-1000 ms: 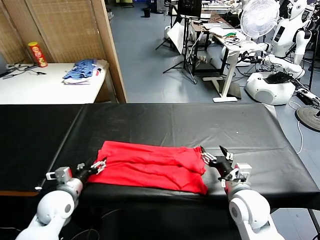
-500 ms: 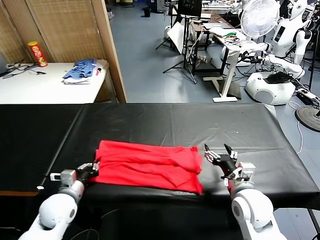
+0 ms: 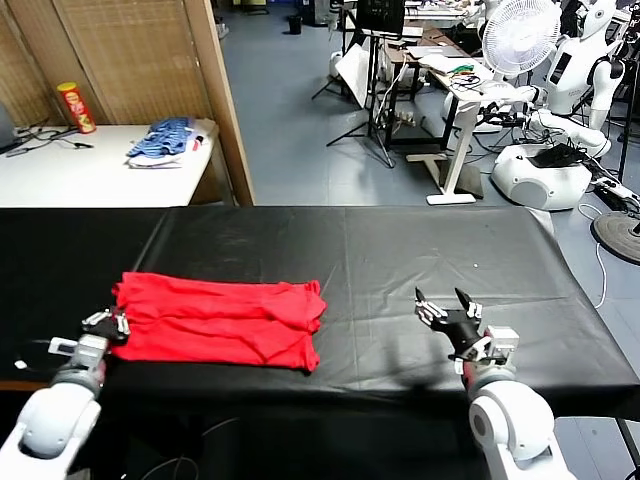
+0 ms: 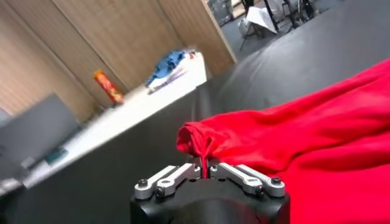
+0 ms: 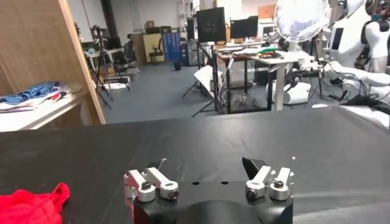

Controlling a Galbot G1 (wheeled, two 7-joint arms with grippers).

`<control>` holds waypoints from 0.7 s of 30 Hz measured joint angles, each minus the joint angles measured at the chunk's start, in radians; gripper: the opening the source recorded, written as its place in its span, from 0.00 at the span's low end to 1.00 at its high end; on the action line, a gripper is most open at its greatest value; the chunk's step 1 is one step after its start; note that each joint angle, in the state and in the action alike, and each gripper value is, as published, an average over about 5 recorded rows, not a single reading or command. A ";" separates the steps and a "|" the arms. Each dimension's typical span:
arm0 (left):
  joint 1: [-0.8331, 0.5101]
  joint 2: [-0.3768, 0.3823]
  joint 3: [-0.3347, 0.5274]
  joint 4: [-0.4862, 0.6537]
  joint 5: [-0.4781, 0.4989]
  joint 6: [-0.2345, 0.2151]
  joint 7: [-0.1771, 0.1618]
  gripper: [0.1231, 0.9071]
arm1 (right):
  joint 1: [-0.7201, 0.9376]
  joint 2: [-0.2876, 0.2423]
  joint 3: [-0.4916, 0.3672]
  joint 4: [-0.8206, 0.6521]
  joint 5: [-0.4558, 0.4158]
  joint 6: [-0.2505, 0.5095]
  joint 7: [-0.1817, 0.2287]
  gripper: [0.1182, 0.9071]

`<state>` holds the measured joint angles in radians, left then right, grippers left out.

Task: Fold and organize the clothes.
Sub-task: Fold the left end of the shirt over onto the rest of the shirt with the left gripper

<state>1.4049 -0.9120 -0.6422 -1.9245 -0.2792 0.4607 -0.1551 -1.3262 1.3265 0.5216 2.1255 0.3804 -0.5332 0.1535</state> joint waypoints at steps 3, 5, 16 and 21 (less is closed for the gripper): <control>-0.015 -0.034 0.034 -0.078 -0.129 0.054 -0.034 0.04 | -0.010 0.003 0.004 0.008 -0.002 0.000 0.000 0.86; -0.033 -0.062 0.060 -0.127 -0.237 0.086 -0.065 0.04 | -0.019 0.004 0.011 0.014 -0.003 0.000 0.000 0.86; -0.150 -0.197 0.238 -0.218 -0.480 0.102 -0.107 0.04 | -0.051 0.016 0.026 0.044 -0.018 -0.007 0.006 0.86; -0.149 -0.237 0.297 -0.216 -0.457 0.091 -0.101 0.04 | -0.053 0.019 0.023 0.046 -0.025 -0.008 0.006 0.86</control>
<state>1.2555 -1.1492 -0.3450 -2.1402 -0.7364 0.5513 -0.2558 -1.3788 1.3459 0.5444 2.1711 0.3552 -0.5412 0.1595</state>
